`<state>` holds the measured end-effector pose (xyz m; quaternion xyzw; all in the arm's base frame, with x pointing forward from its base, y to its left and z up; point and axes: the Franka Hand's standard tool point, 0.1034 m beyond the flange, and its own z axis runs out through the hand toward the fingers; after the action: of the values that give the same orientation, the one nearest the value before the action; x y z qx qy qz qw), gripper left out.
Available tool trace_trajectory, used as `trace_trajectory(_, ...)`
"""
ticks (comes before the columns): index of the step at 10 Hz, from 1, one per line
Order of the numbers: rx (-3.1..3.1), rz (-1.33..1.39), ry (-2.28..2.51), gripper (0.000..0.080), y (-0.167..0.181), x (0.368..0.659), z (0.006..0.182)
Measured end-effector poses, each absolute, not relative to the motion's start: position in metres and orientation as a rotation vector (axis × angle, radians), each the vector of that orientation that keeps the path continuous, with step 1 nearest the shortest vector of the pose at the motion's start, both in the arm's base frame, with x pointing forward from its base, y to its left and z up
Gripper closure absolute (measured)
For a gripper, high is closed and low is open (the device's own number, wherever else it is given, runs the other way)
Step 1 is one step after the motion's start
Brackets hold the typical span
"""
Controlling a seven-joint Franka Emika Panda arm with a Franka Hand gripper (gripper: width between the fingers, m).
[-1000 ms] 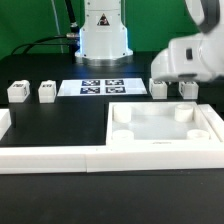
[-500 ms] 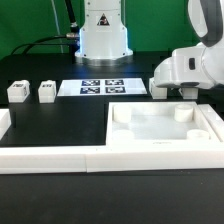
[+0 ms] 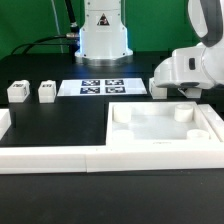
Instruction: Assemble square table
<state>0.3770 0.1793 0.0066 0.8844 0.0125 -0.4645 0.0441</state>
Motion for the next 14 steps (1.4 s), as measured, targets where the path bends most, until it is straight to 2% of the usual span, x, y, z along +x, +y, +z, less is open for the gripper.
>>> trace_trajectory(4, 2.703, -1.420, 0.038, 0.0510, 0.179, 0.377, 0.007)
trace_trajectory(5, 2.709, -1.447, 0.085, 0.0508, 0.174, 0.383, 0.018)
trace_trajectory(7, 2.794, -1.370, 0.116, 0.0508, 0.152, 0.418, 0.080)
trace_trajectory(8, 2.824, -1.335, 0.125, 0.0508, 0.144, 0.428, 0.104)
trace_trajectory(9, 2.837, -1.308, 0.123, 0.0508, 0.139, 0.432, 0.118)
trace_trajectory(10, 2.902, -1.184, 0.123, 0.0508, 0.144, 0.438, 0.109)
trace_trajectory(12, 3.010, -0.920, 0.113, 0.0508, 0.144, 0.444, 0.109)
trace_trajectory(13, 3.073, -0.704, 0.141, 0.0508, 0.146, 0.475, 0.113)
trace_trajectory(14, 3.084, -0.486, 0.317, 0.0508, 0.137, 0.506, 0.132)
